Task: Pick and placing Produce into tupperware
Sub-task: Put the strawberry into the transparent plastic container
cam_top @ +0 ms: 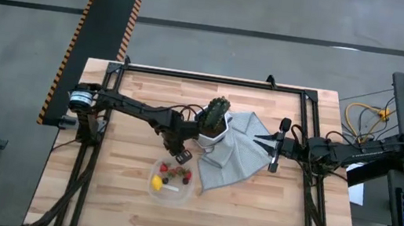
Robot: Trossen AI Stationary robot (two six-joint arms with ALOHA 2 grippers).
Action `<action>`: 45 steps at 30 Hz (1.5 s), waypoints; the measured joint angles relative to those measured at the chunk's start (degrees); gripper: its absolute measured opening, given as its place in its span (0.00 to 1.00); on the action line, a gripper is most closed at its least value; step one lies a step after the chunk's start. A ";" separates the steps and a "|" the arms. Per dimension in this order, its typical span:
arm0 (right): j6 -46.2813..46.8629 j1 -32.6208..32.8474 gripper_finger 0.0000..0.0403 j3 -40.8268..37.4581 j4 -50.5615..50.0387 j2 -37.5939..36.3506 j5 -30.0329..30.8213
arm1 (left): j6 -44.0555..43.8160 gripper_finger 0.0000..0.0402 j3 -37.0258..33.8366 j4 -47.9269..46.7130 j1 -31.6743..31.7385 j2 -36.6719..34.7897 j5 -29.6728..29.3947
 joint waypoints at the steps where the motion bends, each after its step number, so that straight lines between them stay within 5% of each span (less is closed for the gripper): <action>1: 0.02 0.00 0.14 0.00 0.02 0.00 0.00 | 0.12 0.00 0.07 -0.42 0.04 -0.02 0.02; 17: 0.02 0.00 0.14 0.00 0.09 0.00 0.00 | 6.17 0.00 4.99 -10.35 0.76 -1.45 -7.93; 30: 0.02 -0.02 0.14 0.01 0.84 -0.02 -0.02 | 4.00 0.00 7.36 -14.96 0.45 -8.38 -8.40; 45: 0.02 -0.02 0.14 0.00 1.31 -0.02 -0.04 | -4.91 0.00 12.28 -15.89 -11.40 -10.26 -6.31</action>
